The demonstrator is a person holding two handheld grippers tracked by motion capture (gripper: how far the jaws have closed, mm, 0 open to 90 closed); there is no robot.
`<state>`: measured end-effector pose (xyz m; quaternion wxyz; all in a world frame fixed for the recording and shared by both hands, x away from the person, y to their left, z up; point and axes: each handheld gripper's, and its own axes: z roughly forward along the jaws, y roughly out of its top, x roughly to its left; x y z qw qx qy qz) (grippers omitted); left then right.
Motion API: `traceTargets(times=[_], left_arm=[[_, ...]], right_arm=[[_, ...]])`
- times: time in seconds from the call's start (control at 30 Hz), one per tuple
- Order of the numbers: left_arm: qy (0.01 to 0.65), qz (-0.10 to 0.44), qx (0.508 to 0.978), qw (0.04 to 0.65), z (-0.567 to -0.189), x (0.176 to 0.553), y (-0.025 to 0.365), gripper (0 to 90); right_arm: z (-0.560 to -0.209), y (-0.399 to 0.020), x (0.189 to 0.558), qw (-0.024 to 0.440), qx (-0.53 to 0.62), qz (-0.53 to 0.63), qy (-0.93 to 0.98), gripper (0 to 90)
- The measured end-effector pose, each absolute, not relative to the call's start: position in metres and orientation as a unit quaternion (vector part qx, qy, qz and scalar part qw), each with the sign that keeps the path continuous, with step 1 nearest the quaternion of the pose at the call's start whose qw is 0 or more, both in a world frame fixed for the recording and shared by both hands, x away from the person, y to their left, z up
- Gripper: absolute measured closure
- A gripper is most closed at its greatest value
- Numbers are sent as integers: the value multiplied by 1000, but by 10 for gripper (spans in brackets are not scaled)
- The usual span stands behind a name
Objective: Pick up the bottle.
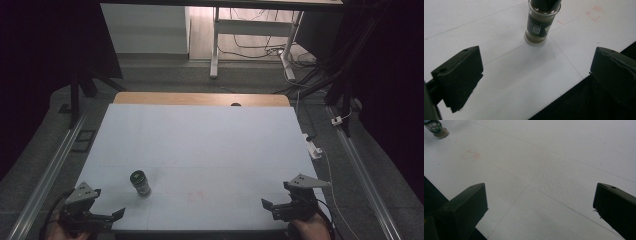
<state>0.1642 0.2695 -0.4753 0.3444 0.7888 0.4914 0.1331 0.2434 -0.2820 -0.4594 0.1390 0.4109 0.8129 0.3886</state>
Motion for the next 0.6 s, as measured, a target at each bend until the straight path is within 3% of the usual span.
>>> traceTargets(times=[0.6], left_arm=[[450, 119, 803, 371, -479, 186, 258, 0]], right_arm=[[-460, -281, 243, 136, 405, 386, 818, 0]])
